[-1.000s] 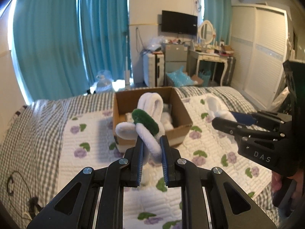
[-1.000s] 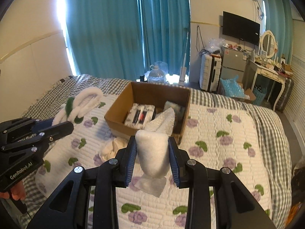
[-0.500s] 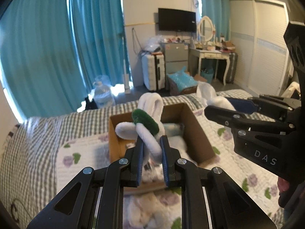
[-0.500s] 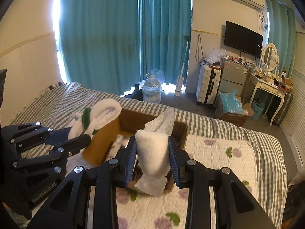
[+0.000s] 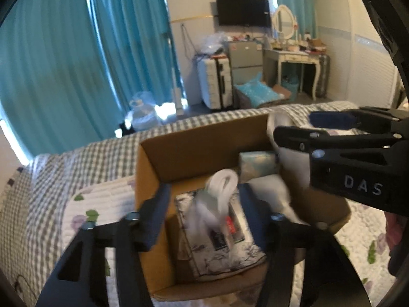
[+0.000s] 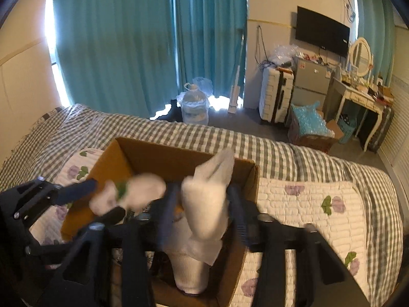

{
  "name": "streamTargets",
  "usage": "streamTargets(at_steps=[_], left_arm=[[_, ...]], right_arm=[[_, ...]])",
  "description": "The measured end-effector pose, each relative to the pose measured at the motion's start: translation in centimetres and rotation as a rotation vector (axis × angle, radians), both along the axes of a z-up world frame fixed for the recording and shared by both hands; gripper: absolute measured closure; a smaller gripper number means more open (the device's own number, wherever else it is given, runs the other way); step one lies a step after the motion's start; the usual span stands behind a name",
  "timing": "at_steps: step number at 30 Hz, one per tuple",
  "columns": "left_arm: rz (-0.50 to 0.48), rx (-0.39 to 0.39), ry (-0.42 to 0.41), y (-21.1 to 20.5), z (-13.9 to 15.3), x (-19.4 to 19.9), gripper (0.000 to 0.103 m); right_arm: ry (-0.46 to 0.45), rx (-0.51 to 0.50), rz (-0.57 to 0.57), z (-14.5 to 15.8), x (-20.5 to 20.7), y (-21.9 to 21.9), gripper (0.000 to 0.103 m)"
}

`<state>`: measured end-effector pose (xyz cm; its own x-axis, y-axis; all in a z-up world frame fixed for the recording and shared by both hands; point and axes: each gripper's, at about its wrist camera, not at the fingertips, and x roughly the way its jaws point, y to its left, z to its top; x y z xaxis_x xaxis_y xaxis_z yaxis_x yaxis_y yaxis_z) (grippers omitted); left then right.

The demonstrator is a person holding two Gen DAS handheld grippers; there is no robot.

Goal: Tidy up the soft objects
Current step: 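Carry the white cloth and rolled towel into the box and release both, then grasp the small white item with the right gripper while the left grasps the cream lace cloth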

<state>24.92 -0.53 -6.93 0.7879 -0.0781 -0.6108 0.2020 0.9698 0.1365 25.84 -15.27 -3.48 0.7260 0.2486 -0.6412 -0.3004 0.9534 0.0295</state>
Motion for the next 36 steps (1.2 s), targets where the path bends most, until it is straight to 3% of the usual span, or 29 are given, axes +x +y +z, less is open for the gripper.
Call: streamTargets(at_steps=[4,6,9,11,13,19,22,26,29,36], left_arm=[[0.0,-0.025,0.011,0.1,1.2,-1.2,0.028],[0.001,-0.041,-0.001,0.1,2.4,-2.3,0.028],[0.005,-0.039,-0.027,0.2,4.9,-4.5,0.026],[0.011,-0.032,-0.043,0.5,6.5,-6.2,0.015],[0.026,-0.038,-0.075,0.9,8.5,-8.3,0.01],[0.037,-0.067,-0.102,2.6,12.6,-13.6,0.008],[0.051,-0.061,-0.13,3.2,13.6,-16.3,0.008],[0.051,-0.051,-0.129,4.3,13.5,-18.5,0.0],[0.054,-0.038,-0.129,5.1,12.3,-19.9,0.0],[0.087,-0.061,-0.037,7.5,7.0,-19.9,0.0]], right_arm=[[-0.003,-0.016,-0.035,0.1,-0.6,-0.6,0.037],[-0.007,-0.023,-0.046,1.0,-1.3,-0.9,0.035],[-0.03,-0.023,-0.068,3.2,-3.2,-1.9,0.026],[-0.046,-0.024,-0.083,5.2,-5.0,-2.6,0.024],[-0.066,-0.034,-0.095,7.0,-6.7,-3.1,0.016],[-0.133,-0.048,-0.117,12.2,-13.4,-4.1,0.001],[-0.152,-0.024,-0.117,13.6,-16.3,-4.5,0.0],[-0.16,-0.044,-0.124,13.9,-19.3,-4.2,0.0],[-0.156,-0.055,-0.117,13.2,-21.1,-3.7,0.0],[-0.091,-0.024,-0.086,8.5,-22.3,-1.1,0.0]])
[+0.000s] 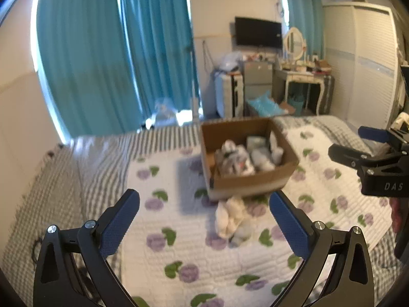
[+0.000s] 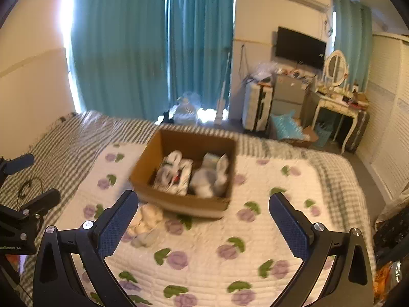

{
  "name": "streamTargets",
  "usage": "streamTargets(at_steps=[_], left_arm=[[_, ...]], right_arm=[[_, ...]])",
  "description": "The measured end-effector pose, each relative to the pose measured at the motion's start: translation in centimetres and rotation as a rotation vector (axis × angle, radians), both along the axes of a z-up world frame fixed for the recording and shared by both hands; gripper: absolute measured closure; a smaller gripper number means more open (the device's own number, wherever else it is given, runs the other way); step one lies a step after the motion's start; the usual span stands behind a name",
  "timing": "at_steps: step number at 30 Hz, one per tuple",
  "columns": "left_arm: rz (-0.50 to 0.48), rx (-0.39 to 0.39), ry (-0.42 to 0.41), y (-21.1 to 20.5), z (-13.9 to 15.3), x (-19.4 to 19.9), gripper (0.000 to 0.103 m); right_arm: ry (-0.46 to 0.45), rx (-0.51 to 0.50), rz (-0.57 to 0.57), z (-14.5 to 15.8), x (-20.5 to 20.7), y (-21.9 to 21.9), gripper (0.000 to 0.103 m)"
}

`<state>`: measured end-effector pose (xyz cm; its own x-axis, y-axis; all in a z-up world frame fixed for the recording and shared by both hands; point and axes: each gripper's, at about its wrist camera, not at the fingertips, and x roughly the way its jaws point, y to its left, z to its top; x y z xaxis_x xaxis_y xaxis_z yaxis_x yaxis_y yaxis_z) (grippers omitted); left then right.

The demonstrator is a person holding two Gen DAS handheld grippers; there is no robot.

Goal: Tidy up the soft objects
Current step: 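Grasp the small white item with the right gripper while the left grasps the cream lace cloth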

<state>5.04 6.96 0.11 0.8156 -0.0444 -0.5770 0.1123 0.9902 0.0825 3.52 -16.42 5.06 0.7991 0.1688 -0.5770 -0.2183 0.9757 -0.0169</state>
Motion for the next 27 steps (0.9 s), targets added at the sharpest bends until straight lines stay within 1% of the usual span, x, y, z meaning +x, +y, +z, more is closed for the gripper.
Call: streamTargets(at_steps=[6,8,12,14,16,18,20,22,24,26,27], left_arm=[[0.042,0.013,0.075,2.3,-5.7,1.6,0.0],[0.052,0.02,0.095,3.0,-7.5,2.1,0.0],[0.075,0.005,0.153,4.5,-11.2,3.6,0.0],[0.086,0.003,0.184,5.1,-12.9,4.3,0.0],[0.097,0.005,0.204,5.7,-14.2,4.9,0.0],[0.105,0.001,0.216,6.2,-15.1,5.3,0.0],[0.111,-0.006,0.223,6.6,-15.7,5.5,0.0],[0.119,-0.014,0.233,6.9,-16.4,5.6,0.0],[0.127,-0.018,0.24,7.0,-16.8,5.8,0.0],[0.132,-0.021,0.244,7.0,-17.2,5.9,0.0],[0.13,-0.022,0.248,7.0,-17.3,6.0,0.0]], right_arm=[[0.085,-0.027,0.05,-6.2,2.0,3.7,0.0],[0.129,-0.022,0.07,-8.6,3.0,4.9,0.0],[0.218,-0.037,0.097,-13.4,5.3,7.0,0.0],[0.256,-0.024,0.113,-15.2,6.0,7.5,0.001],[0.291,0.007,0.146,-17.2,6.5,8.4,0.007],[0.306,0.028,0.179,-18.7,6.5,9.1,0.008],[0.339,0.021,0.222,-20.3,6.4,10.0,0.013],[0.375,0.009,0.236,-21.7,6.7,10.5,0.019],[0.413,0.018,0.253,-22.7,7.2,10.7,0.025],[0.435,0.027,0.269,-23.3,7.5,10.8,0.028],[0.441,0.031,0.278,-23.6,7.6,11.0,0.032]])
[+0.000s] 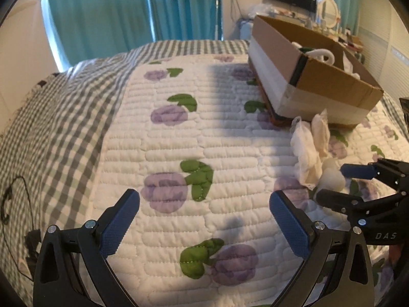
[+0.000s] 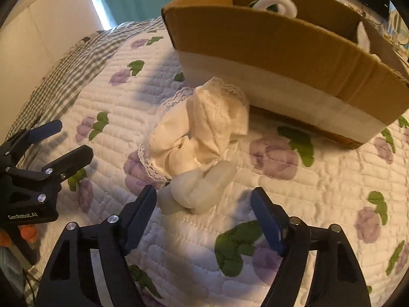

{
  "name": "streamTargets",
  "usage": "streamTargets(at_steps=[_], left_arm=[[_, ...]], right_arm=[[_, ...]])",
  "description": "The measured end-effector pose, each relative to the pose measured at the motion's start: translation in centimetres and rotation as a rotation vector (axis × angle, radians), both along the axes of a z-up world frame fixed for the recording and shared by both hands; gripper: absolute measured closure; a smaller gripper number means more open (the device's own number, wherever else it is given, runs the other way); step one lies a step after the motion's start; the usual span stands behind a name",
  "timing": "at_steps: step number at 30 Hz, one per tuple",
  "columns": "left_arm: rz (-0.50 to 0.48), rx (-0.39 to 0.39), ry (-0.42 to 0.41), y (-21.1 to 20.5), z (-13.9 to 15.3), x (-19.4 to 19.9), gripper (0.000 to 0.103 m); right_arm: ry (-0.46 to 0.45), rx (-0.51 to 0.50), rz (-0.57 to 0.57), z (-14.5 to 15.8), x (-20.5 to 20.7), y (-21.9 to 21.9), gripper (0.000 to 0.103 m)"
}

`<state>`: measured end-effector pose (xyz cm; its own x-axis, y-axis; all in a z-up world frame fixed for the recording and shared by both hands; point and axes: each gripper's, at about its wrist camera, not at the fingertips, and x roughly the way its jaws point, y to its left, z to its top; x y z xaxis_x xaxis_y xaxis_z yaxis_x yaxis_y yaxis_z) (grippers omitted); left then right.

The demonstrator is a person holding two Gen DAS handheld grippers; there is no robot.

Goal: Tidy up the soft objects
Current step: 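Grasp the small white item with the right gripper while the left grasps the cream lace cloth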

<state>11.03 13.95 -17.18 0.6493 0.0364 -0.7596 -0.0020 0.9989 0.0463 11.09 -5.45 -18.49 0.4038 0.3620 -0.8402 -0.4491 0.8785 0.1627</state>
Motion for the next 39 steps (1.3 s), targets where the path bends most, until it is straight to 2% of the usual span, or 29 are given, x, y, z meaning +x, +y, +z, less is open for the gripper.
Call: streamTargets(at_steps=[3,8,9,12,17,21,29,33,35,36,38,39], left_arm=[[-0.007,0.003,0.011,-0.3,-0.1,0.2,0.0],[-0.019,0.001,0.013,-1.2,0.6,0.1,0.0],[-0.022,0.003,0.013,-1.6,0.9,0.0,0.0],[-0.041,0.01,0.009,-2.9,1.5,-0.3,0.0],[-0.086,0.008,0.021,-6.1,1.8,-0.1,0.0],[-0.132,0.011,0.021,-9.1,1.5,0.9,0.0],[-0.109,-0.014,0.069,-12.4,-0.5,5.2,0.001],[-0.109,-0.005,0.059,-12.8,-1.3,6.7,0.002],[-0.118,-0.003,0.056,-13.1,-1.5,6.9,0.022],[-0.127,-0.005,0.071,-13.2,-1.7,7.1,0.028],[-0.126,0.003,0.098,-13.3,-2.1,7.3,0.051],[-0.118,0.001,0.112,-13.3,-2.2,7.2,0.055]], right_arm=[[0.001,0.004,0.024,-0.3,0.3,0.6,0.046],[-0.005,0.026,0.051,0.0,0.3,1.2,0.06],[-0.009,0.041,0.05,0.2,0.2,1.0,0.071],[-0.024,0.057,0.029,1.4,-0.5,-0.2,0.071],[-0.085,0.016,-0.014,3.5,-1.4,-2.9,0.072],[-0.124,0.009,-0.094,4.5,-1.1,-6.4,0.072],[-0.146,-0.028,-0.24,3.4,0.6,-12.3,0.072],[-0.14,-0.037,-0.291,2.7,1.6,-14.5,0.072],[-0.134,-0.025,-0.294,2.3,1.9,-15.0,0.072],[-0.132,-0.024,-0.293,2.1,2.1,-14.9,0.072],[-0.129,-0.023,-0.291,1.8,2.3,-14.9,0.072],[-0.127,-0.019,-0.29,1.7,2.3,-15.0,0.072]])
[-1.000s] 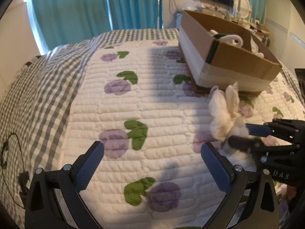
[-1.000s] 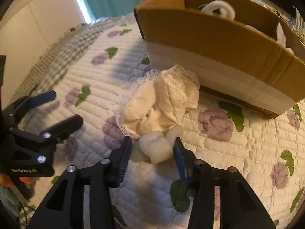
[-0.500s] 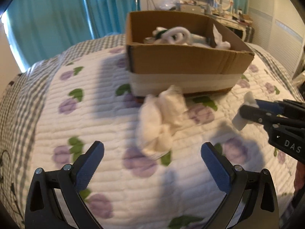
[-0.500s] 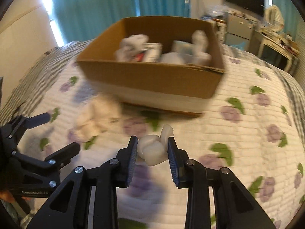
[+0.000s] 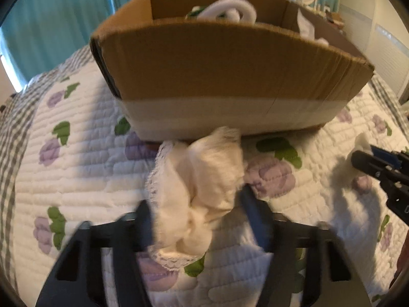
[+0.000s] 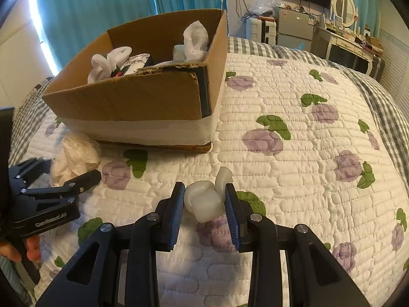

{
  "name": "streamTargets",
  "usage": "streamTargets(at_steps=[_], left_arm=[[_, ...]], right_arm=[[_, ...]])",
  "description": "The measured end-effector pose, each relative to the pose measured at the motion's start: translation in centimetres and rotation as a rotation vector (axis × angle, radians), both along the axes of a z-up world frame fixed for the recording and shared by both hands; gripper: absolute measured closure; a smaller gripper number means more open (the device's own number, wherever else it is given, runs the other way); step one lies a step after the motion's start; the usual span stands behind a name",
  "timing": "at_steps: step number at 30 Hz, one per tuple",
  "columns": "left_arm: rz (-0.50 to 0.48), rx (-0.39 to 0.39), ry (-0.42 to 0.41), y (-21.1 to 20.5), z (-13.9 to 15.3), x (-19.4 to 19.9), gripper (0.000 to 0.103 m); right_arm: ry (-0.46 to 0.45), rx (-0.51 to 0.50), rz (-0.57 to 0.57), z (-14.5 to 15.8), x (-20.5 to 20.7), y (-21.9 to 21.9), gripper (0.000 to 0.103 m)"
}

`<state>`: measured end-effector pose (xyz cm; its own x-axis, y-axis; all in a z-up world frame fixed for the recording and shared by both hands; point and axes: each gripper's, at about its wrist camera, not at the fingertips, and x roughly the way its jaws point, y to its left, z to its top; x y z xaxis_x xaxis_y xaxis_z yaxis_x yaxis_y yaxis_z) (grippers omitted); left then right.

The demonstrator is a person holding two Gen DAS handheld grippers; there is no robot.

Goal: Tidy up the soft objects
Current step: 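Grasp the small white item with the right gripper while the left grasps the cream lace cloth, then carry the white item and lace cloth into the box and release both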

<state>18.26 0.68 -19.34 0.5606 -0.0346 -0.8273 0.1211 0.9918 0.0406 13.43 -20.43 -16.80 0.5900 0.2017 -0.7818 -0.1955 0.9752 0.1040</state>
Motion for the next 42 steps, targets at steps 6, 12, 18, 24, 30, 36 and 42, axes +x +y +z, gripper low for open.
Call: streamTargets(at_steps=[6,12,18,24,30,36,42], left_arm=[[-0.005,-0.066,0.019,0.8,1.8,-2.2,0.077],[-0.023,-0.083,-0.04,0.5,5.5,-5.9,0.083],[-0.042,-0.093,-0.145,0.3,10.9,-8.6,0.083],[-0.064,-0.083,-0.224,-0.3,15.0,-9.5,0.083],[-0.078,-0.076,-0.268,-0.8,17.2,-8.3,0.083],[-0.106,-0.057,-0.293,-1.5,18.7,-5.4,0.083],[-0.109,-0.07,-0.293,-1.9,18.8,-1.1,0.083]], right_arm=[[-0.013,-0.003,0.002,1.0,-0.7,0.4,0.072],[-0.072,0.014,0.01,4.7,-3.2,1.4,0.072],[-0.136,0.02,0.013,8.8,-6.1,1.9,0.072],[-0.187,0.04,0.022,12.3,-7.8,2.0,0.072],[-0.233,0.075,0.028,16.1,-6.6,1.4,0.071],[-0.287,0.056,0.055,19.7,-3.8,2.1,0.071],[-0.292,0.067,0.086,21.0,0.4,3.2,0.071]])
